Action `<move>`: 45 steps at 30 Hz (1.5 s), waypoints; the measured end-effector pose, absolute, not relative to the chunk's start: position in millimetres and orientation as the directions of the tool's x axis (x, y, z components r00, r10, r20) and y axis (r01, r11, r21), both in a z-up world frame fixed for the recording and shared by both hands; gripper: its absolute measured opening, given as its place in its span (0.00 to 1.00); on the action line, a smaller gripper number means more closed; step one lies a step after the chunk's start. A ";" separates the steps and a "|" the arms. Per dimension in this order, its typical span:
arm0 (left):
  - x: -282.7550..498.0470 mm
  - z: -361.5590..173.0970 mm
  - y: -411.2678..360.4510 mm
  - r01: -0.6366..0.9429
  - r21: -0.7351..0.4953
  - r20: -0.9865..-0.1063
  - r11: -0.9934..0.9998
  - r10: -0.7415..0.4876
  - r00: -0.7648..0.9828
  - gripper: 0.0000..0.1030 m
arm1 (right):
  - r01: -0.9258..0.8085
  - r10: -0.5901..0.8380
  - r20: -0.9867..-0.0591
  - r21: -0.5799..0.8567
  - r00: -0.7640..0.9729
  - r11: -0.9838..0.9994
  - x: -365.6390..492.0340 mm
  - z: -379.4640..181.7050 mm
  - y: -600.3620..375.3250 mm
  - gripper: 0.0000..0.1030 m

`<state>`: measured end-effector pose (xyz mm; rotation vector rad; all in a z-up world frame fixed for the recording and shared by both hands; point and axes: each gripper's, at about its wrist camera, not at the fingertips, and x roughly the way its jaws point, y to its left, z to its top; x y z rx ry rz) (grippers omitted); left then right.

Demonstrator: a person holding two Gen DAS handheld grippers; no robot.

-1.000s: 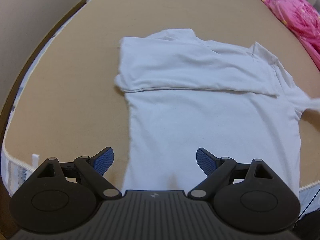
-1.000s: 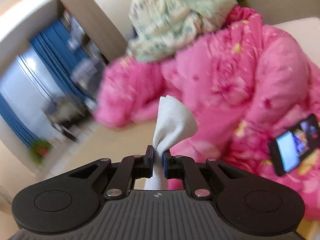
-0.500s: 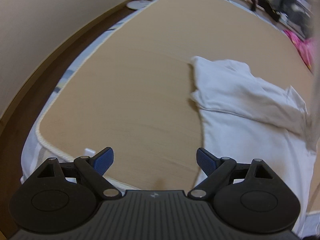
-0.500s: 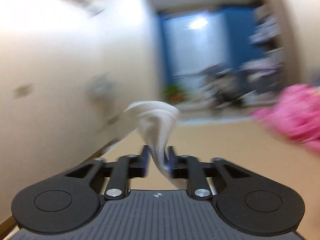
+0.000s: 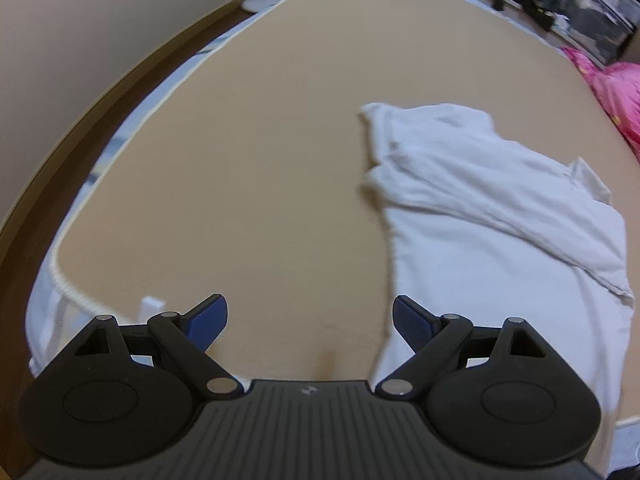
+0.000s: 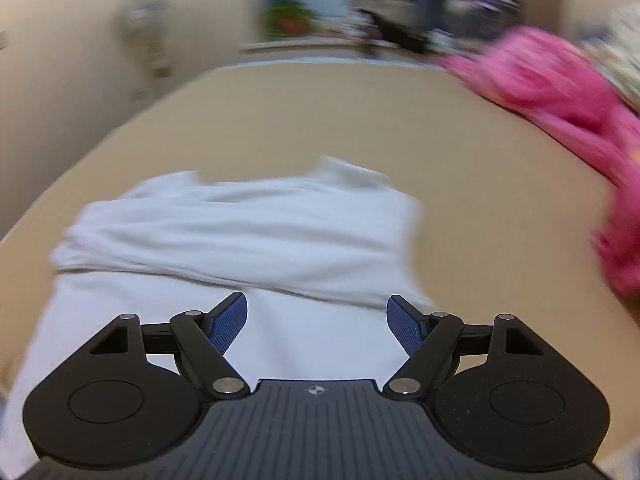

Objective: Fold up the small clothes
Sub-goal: 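Move both grippers over the hem of the white shirt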

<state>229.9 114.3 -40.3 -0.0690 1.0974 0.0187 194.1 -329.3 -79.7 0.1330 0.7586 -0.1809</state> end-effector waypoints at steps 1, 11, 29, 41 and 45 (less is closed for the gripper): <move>230.5 -39.4 106.9 -0.038 -0.045 -0.888 0.998 -0.022 0.459 0.90 | 0.249 -0.139 -0.696 0.059 0.705 0.967 185.7 -81.9 -341.8 0.76; 202.5 -41.0 62.0 0.085 0.034 -0.886 0.996 -0.009 0.463 0.90 | 0.296 -0.155 -0.682 0.094 0.715 0.951 115.5 -86.6 -341.7 0.76; 182.0 -126.3 58.3 0.207 0.036 -0.962 0.978 -0.022 0.273 0.90 | 0.371 0.005 -0.807 0.276 0.590 0.887 100.8 -120.0 -386.7 0.77; 127.7 -153.5 71.0 0.281 -0.005 -0.967 0.960 -0.076 0.242 0.99 | 0.306 0.119 -0.873 0.290 0.474 0.907 49.0 -158.2 -342.2 0.81; 120.5 -157.6 71.0 0.277 0.002 -0.967 0.961 -0.069 0.244 1.00 | 0.329 0.142 -0.860 0.333 0.490 0.884 51.4 -166.2 -344.6 0.93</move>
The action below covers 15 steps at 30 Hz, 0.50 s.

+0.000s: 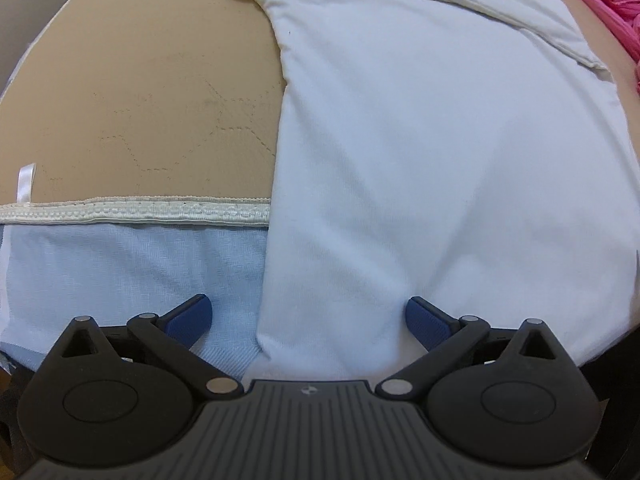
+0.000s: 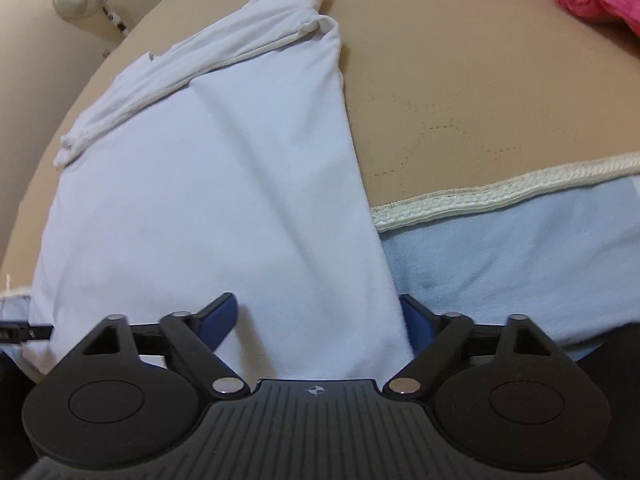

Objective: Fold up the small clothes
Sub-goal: 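Move both grippers over the hem of the white shirt, then grasp the shirt hem with both grippers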

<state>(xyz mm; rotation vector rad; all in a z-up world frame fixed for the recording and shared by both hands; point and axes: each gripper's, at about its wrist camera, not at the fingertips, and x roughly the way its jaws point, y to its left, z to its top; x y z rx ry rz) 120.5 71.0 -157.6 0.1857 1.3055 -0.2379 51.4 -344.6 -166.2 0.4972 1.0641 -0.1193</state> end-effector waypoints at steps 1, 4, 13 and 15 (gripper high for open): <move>121.2 -158.8 68.7 0.272 0.015 -0.969 0.962 -0.053 0.240 1.00 | 0.334 0.154 -0.854 0.352 0.498 0.874 51.6 -167.8 -345.0 0.98; 126.2 -160.4 58.9 0.264 0.043 -0.972 0.963 -0.020 0.232 1.00 | 0.360 0.115 -0.852 0.333 0.511 0.871 52.6 -170.7 -339.6 0.99; 100.0 -149.1 64.3 0.242 -0.020 -0.957 0.970 -0.088 0.277 0.61 | 0.298 0.085 -0.859 0.265 0.504 0.917 41.7 -150.4 -323.6 0.09; 103.0 -140.4 74.8 0.165 -0.078 -0.961 0.983 -0.119 0.251 0.16 | 0.289 0.147 -0.845 0.332 0.514 0.898 37.4 -145.1 -330.1 0.09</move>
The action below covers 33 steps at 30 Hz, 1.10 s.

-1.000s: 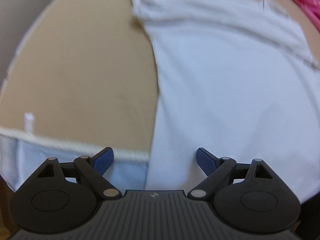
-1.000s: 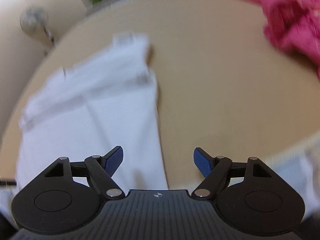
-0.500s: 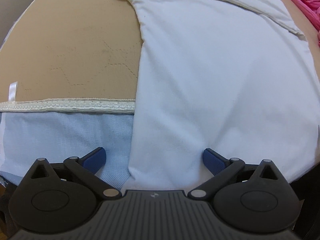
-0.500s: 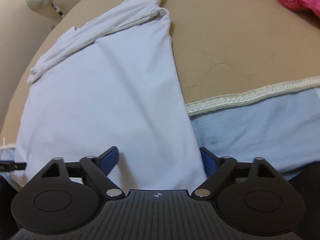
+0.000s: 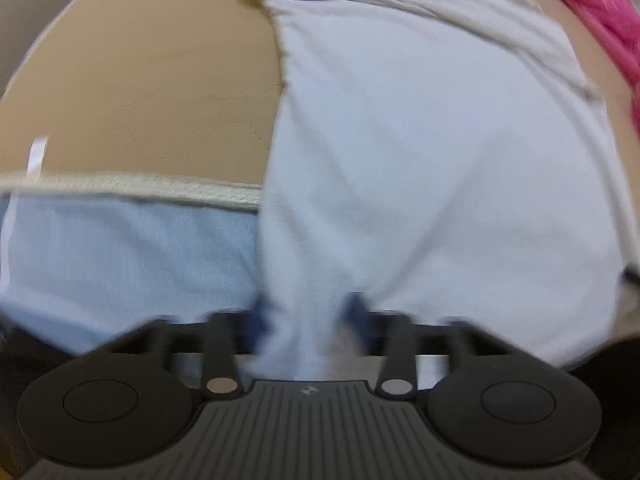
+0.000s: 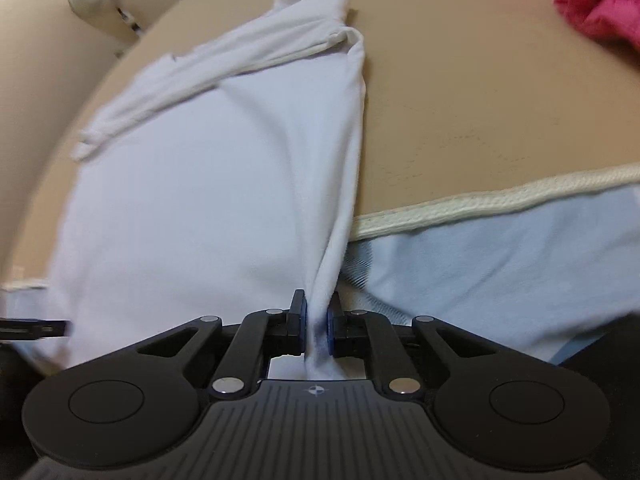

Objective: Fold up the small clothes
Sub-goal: 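Grasp the shirt hem with both grippers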

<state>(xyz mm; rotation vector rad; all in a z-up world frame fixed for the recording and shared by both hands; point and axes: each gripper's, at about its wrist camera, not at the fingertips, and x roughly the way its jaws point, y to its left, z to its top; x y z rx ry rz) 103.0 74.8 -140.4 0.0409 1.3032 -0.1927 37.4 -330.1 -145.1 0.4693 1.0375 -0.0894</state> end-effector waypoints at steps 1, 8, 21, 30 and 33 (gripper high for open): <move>104.9 -134.4 81.4 0.120 -0.104 -0.959 0.987 -0.132 0.250 0.08 | 0.294 0.133 -0.848 0.319 0.513 0.901 36.4 -142.1 -331.5 0.09; 81.4 -96.4 83.0 0.135 -0.124 -0.928 0.983 -0.163 0.335 0.05 | 0.298 0.152 -0.813 0.371 0.562 0.879 32.7 -106.7 -341.1 0.08; 40.3 -38.5 84.7 0.147 -0.170 -0.866 0.974 -0.219 0.449 0.04 | 0.243 0.166 -0.754 0.399 0.635 0.884 0.2 -58.1 -331.9 0.07; -7.0 -63.8 119.5 0.121 -0.137 -0.911 0.983 -0.173 0.375 0.03 | 0.287 0.196 -0.794 0.421 0.576 0.861 -58.3 -70.7 -328.4 0.07; -9.2 -71.4 119.2 0.119 -0.129 -0.921 0.985 -0.163 0.353 0.03 | 0.316 0.200 -0.813 0.421 0.547 0.850 -65.9 -82.2 -330.4 0.07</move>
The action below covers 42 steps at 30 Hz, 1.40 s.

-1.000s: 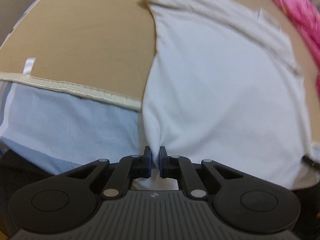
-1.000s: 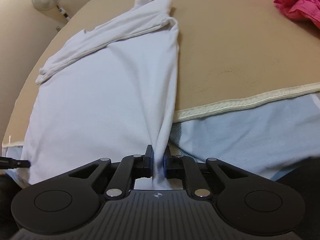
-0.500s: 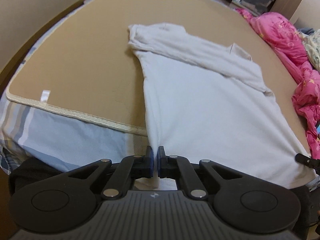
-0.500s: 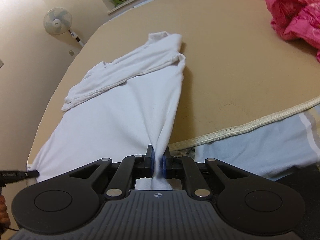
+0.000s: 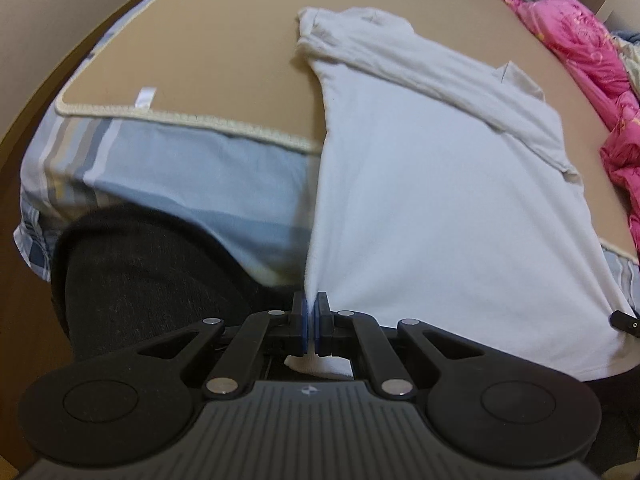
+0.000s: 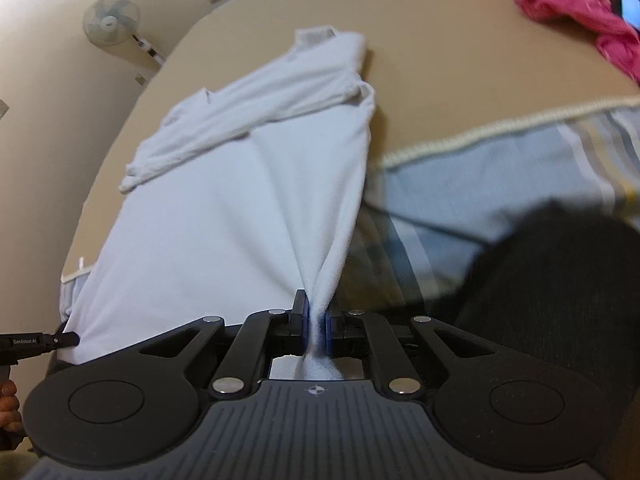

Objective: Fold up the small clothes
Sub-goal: 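Grasp the shirt hem with both grippers, then lift the hem with both grippers and fold it over toward the collar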

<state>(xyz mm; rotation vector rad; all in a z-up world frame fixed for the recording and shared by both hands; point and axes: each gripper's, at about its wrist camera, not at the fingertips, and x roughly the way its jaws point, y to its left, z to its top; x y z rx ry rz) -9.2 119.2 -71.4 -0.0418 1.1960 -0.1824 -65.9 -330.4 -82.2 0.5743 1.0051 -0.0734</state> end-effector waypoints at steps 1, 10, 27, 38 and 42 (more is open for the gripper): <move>-7.8 -72.4 116.8 0.119 -0.122 -0.923 0.985 -0.157 0.351 0.03 | 0.325 0.203 -0.818 0.423 0.538 0.846 -65.5 -85.9 -331.3 0.07; -6.7 -77.3 105.5 0.140 -0.090 -0.929 0.986 -0.134 0.344 0.03 | 0.324 0.196 -0.844 0.392 0.499 0.861 -60.1 -87.0 -324.4 0.07; 25.4 -120.0 110.1 0.084 -0.090 -0.978 0.992 -0.104 0.179 0.03 | 0.414 0.206 -0.915 0.346 0.347 0.842 -35.9 -116.4 -326.3 0.07; 205.9 -42.2 82.9 0.049 -0.174 -0.962 0.984 -0.180 0.204 0.02 | 0.529 0.419 -0.864 0.502 0.278 0.684 67.1 -109.8 -368.1 0.07; 338.0 4.5 61.5 -0.115 -0.094 -0.898 0.989 -0.034 0.440 0.09 | 0.608 0.302 -0.809 0.581 0.504 0.542 165.2 -69.7 -427.7 0.30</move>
